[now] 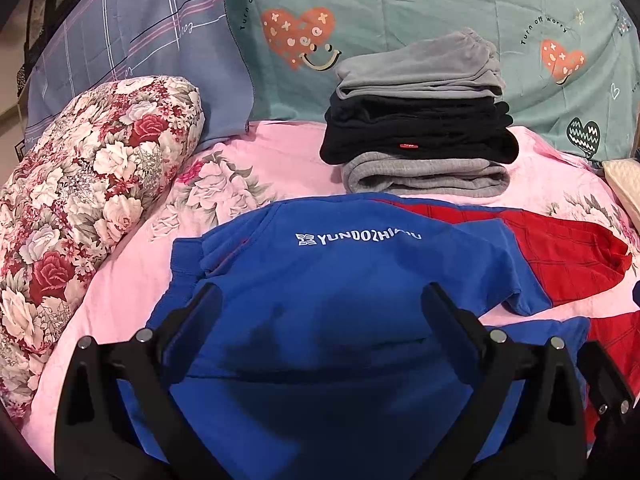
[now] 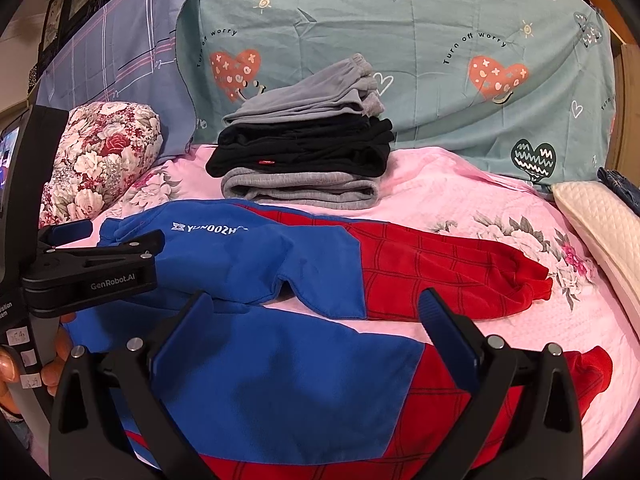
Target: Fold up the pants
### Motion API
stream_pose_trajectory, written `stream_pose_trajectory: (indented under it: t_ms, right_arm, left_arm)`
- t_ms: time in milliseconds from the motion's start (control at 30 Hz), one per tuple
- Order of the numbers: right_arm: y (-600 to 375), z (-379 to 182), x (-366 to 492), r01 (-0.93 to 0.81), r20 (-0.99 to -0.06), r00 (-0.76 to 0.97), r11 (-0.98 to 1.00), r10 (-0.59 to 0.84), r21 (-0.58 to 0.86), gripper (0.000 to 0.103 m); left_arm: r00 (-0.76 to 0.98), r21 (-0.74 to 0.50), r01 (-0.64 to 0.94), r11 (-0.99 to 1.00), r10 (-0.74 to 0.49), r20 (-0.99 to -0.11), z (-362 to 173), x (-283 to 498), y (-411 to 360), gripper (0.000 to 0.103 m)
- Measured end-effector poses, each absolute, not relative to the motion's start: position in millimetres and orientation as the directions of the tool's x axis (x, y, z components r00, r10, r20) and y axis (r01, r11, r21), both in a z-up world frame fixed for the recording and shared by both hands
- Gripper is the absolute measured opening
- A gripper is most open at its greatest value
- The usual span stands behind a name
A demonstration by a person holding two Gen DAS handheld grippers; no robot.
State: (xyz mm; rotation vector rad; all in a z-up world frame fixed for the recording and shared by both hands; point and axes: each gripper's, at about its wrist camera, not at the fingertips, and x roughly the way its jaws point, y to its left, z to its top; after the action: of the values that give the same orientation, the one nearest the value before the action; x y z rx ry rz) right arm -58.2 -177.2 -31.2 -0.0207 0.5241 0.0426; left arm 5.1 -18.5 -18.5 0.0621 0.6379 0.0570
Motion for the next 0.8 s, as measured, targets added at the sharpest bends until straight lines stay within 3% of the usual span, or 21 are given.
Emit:
stream_pose_trajectory:
  t_ms: [800]
  right_arm:
    - [-176.2, -34.7, -57.0, -0.056, -0.507, 0.861, 0.998, 0.042, -0.011, 0.102]
  left_arm:
    - [0.797, 0.070, -0.049, 0.996, 0.081, -0.598, -20.7, 5.9, -14.6, 0.101]
